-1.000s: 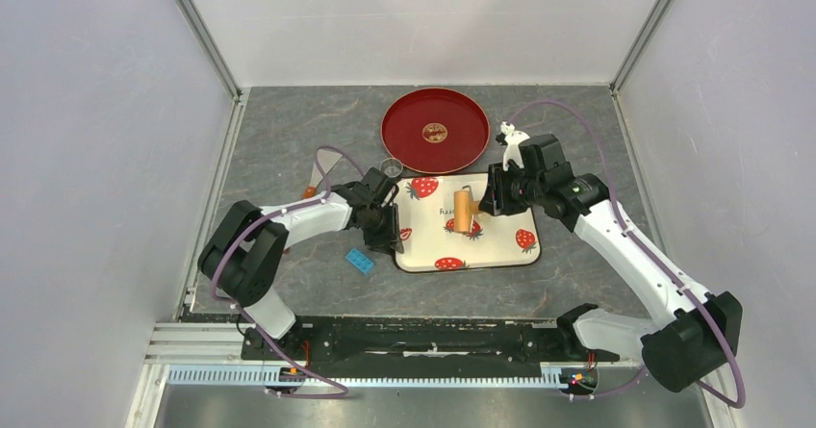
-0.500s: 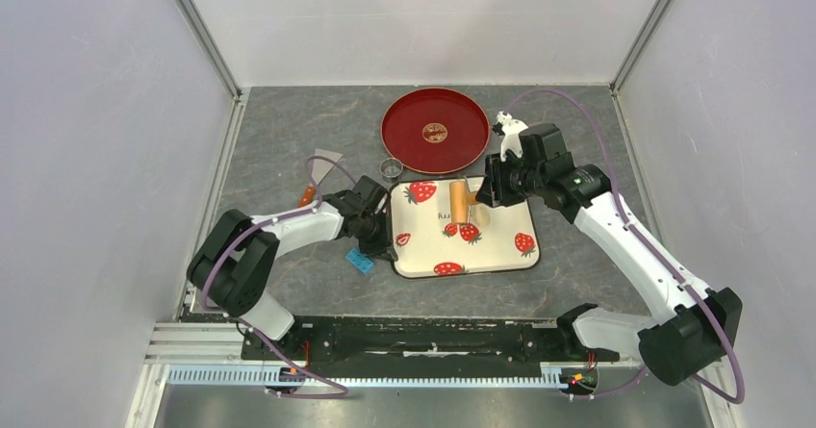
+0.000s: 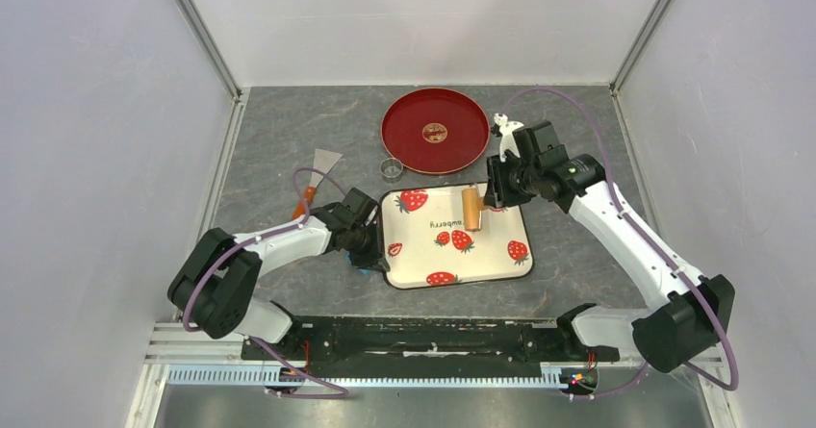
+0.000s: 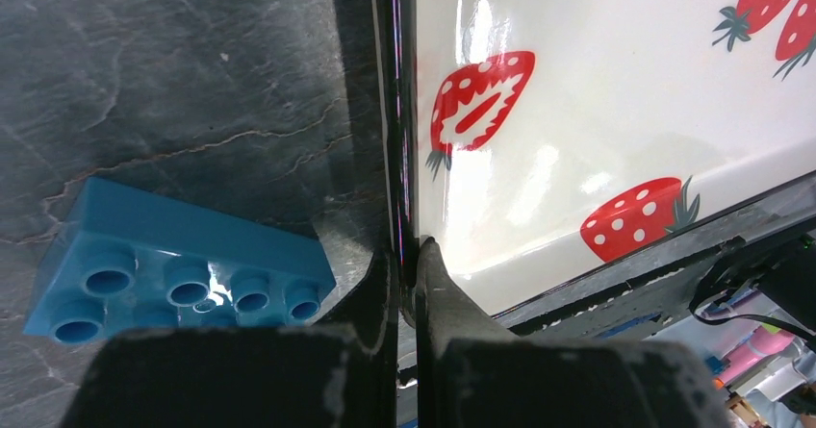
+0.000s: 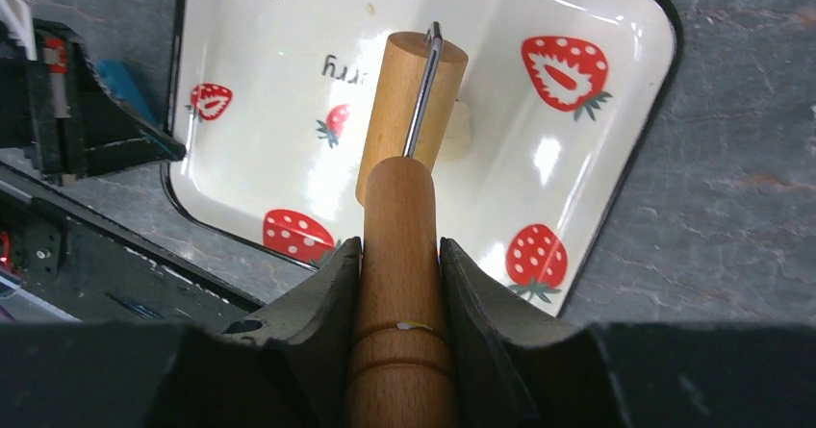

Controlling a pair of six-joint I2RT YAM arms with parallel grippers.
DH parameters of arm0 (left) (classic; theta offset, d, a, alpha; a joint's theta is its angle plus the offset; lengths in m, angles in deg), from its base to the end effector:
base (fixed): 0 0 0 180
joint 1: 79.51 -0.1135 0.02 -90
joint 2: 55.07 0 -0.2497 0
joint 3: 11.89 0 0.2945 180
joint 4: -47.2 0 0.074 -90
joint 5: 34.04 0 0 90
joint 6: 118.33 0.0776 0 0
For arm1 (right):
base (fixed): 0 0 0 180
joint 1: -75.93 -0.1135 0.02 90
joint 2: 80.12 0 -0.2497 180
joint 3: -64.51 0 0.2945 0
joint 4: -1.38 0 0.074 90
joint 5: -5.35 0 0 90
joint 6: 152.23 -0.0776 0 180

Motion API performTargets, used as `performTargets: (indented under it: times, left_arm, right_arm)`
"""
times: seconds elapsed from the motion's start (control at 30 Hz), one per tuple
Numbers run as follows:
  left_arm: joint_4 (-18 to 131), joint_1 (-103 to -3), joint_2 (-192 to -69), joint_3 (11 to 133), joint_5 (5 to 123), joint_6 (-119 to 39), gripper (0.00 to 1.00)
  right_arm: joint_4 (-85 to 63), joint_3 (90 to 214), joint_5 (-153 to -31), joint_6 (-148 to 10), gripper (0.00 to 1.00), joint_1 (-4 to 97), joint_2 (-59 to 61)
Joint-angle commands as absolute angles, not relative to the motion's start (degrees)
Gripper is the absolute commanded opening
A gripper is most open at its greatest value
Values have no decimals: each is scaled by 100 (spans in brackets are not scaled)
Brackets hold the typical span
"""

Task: Roll out the dumpling wrappers from the dough

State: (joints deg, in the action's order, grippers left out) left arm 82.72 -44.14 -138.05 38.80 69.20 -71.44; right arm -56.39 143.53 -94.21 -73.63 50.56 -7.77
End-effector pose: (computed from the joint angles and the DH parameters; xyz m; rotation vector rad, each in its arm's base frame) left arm 0.2302 -0.1852 0.0655 -0.1308 2.9194 -0.6250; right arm 0.2938 0.1536 0.2685 -0.3783 2.4790 0.4781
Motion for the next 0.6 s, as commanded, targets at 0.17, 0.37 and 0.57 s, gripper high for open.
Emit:
performTargets:
  times: [0.17, 0.37, 0.57]
  left_arm:
    - [8524, -4374, -13882, 3418, 6402, -7090, 2]
    - [8506, -4370, -13984, 3445, 6340, -7064, 2]
    - [8460, -4374, -13999, 3412, 6278, -7069, 2]
  right_arm:
    - [-6457, 15394, -8678, -6952, 0, 5053, -411]
    - [-6888, 15784, -8785, -6983, 0, 5055, 189]
    - [-7053, 16161, -8820, -7128, 0, 5054, 627]
